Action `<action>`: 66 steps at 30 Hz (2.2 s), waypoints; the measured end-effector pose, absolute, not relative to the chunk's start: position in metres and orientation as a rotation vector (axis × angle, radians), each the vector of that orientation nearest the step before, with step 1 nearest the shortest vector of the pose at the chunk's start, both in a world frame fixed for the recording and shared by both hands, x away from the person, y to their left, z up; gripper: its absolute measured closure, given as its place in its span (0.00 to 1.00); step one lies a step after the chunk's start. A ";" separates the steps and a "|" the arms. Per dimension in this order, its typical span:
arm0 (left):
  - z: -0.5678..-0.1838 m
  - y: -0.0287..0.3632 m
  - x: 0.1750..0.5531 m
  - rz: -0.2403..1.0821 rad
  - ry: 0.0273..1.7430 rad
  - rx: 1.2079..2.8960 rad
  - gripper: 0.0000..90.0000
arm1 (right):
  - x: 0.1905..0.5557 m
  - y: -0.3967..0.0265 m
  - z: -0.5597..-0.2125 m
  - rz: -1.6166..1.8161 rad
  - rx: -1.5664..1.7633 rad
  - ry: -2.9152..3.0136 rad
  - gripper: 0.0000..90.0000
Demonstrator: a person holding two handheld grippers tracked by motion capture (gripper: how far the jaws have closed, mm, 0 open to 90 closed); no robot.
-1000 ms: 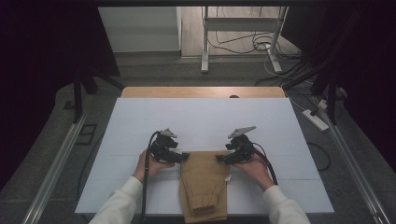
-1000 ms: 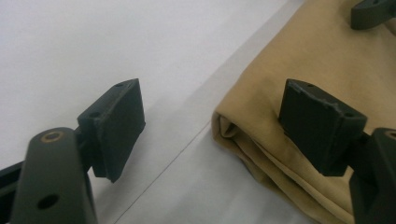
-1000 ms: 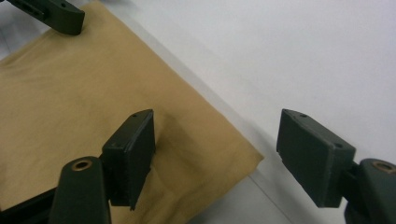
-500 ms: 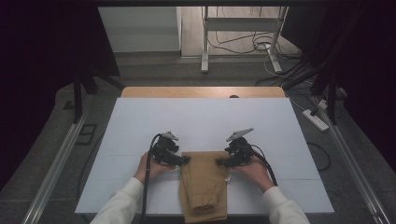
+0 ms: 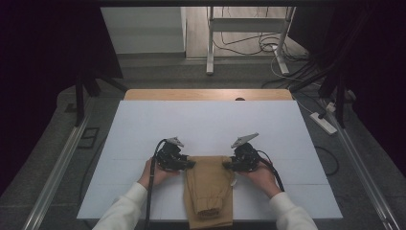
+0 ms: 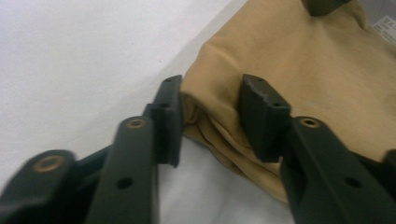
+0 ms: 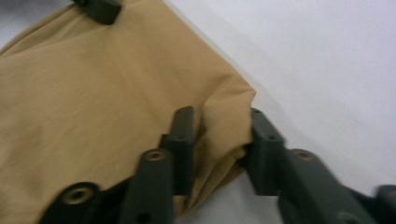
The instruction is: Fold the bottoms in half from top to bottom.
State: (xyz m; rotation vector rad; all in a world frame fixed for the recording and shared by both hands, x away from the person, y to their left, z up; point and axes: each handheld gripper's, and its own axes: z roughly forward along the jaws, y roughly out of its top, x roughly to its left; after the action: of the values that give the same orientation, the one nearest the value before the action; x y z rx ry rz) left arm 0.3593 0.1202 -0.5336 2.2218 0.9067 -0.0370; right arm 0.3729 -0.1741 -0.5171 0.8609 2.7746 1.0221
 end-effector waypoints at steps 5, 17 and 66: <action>-0.531 0.121 0.359 -0.043 0.887 2.225 0.80 | 0.368 -0.170 -0.515 0.987 0.799 2.770 0.84; -0.529 0.121 0.358 -0.028 0.872 2.234 0.84 | 0.368 -0.172 -0.512 1.017 0.791 2.764 0.85; -0.495 0.120 0.393 0.142 0.881 2.099 0.87 | 0.393 -0.178 -0.480 1.136 0.804 2.505 0.87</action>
State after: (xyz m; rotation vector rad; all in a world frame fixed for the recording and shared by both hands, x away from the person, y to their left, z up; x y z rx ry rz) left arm 0.3934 0.1197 -0.4946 2.0992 0.8808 0.1424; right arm 0.3932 -0.1780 -0.4799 0.8043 2.5047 1.1363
